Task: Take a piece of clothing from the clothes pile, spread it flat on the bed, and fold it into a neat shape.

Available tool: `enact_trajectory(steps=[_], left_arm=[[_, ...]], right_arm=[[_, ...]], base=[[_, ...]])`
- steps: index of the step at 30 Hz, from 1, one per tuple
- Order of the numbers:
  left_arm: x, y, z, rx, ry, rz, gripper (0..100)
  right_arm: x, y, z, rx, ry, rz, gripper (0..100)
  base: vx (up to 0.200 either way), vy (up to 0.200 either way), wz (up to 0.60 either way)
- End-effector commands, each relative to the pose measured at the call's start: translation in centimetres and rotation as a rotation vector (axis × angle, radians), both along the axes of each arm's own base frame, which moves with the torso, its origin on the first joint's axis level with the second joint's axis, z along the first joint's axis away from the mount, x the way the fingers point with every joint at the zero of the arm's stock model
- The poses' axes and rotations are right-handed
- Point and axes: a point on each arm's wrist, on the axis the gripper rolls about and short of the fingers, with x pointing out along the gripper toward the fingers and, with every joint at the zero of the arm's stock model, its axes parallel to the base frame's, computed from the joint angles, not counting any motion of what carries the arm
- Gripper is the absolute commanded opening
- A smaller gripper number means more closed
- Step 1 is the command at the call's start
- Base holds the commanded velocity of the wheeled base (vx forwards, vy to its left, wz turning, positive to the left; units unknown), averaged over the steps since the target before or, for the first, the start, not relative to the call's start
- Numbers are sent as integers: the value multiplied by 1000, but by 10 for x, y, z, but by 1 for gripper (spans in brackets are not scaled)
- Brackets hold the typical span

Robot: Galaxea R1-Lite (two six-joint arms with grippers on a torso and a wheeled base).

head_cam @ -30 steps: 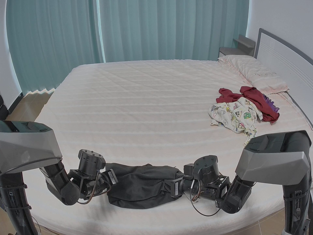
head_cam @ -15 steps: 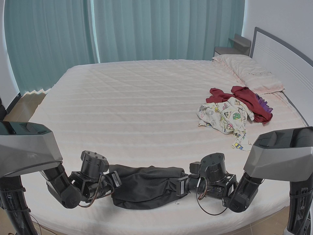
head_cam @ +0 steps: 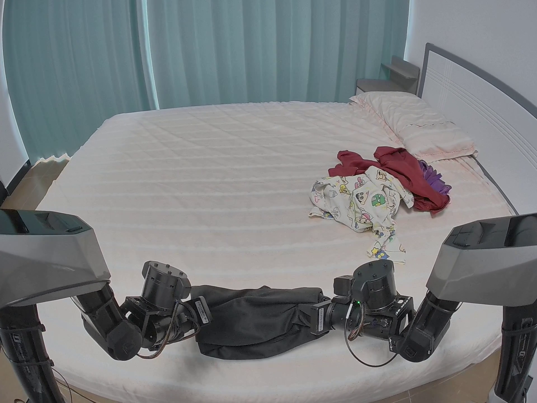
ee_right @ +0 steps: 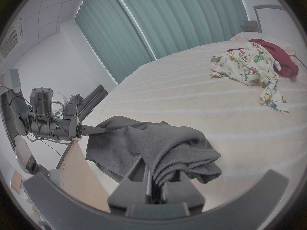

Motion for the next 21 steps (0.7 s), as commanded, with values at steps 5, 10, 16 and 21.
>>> enact_trajectory(steps=[5, 10, 16, 21], left_arm=[[-1, -3, -2, 3, 5, -10, 0], [-2, -2, -3, 4, 10, -9, 0], [-2, -3, -4, 6, 14, -10, 0], [-4, -2, -9, 17, 32, -9, 0]], right_arm=[[-3, -3, -3, -10, 13, 0, 0], [-3, -3, -2, -11, 14, -1, 0], [-3, -3, -3, -11, 14, -1, 0], [-4, -2, -11, -28, 36, 3, 0]], base=[[0, -200, 0], [0, -200, 0], [0, -200, 0], [0, -80, 0]])
